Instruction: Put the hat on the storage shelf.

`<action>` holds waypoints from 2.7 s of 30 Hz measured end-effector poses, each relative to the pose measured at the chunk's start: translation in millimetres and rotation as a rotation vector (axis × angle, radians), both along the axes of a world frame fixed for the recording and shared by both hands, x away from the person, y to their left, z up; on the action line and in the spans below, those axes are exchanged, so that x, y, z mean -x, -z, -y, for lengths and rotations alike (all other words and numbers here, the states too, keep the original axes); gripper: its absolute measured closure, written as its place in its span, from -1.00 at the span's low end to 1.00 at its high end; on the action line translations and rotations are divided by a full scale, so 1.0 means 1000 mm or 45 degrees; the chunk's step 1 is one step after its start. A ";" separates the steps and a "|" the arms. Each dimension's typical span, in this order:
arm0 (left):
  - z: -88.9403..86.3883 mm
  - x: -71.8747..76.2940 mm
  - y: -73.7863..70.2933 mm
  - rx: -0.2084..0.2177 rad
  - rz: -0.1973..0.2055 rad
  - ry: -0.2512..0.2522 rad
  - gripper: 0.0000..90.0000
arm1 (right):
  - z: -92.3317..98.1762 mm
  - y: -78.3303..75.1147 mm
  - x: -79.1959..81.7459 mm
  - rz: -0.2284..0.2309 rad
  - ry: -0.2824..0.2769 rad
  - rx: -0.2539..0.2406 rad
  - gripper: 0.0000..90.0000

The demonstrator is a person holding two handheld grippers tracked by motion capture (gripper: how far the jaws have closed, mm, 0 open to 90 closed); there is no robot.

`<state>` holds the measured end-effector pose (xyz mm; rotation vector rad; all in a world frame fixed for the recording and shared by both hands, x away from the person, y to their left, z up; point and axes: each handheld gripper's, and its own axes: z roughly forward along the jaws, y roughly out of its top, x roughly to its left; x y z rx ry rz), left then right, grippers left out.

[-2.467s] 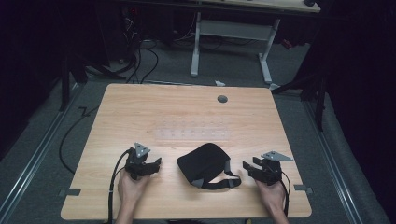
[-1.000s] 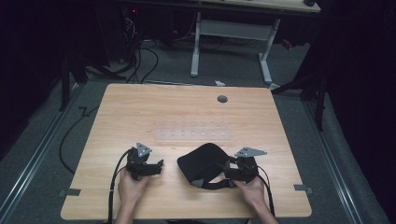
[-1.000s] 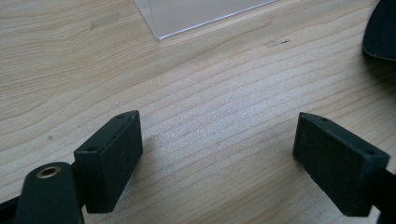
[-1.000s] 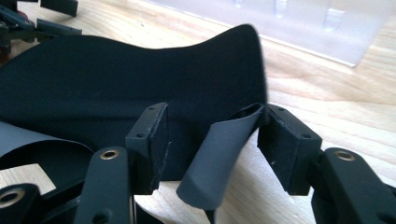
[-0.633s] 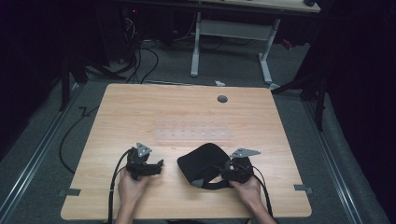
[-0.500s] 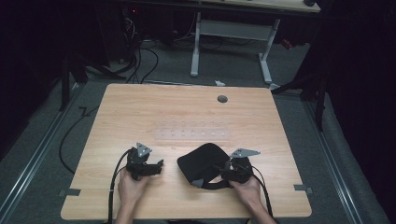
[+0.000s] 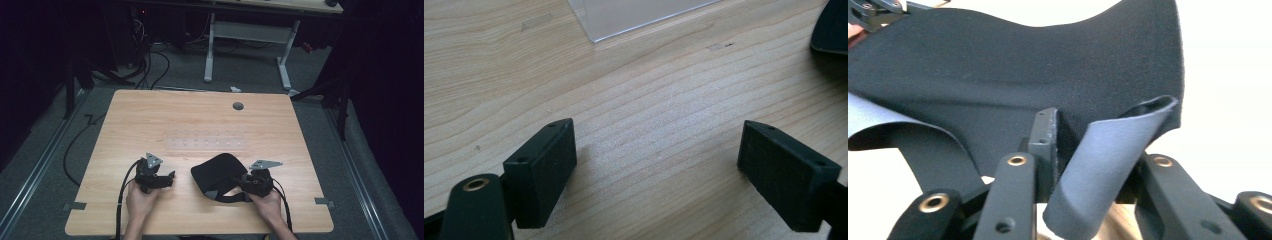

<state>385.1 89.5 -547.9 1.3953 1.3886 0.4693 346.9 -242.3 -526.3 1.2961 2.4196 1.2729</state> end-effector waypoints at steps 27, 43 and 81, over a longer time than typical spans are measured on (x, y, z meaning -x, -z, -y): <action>0.000 -0.002 0.000 0.000 -0.014 -0.022 -0.74 | 0.003 -0.018 0.013 0.048 -0.059 -0.039 0.90; 0.000 0.003 -0.001 0.010 -0.004 0.004 -0.67 | 0.009 -0.032 0.018 0.059 -0.070 -0.132 0.90; 0.046 0.067 -0.051 0.039 0.228 0.456 -0.58 | 0.006 -0.056 0.012 0.016 -0.048 -0.166 0.90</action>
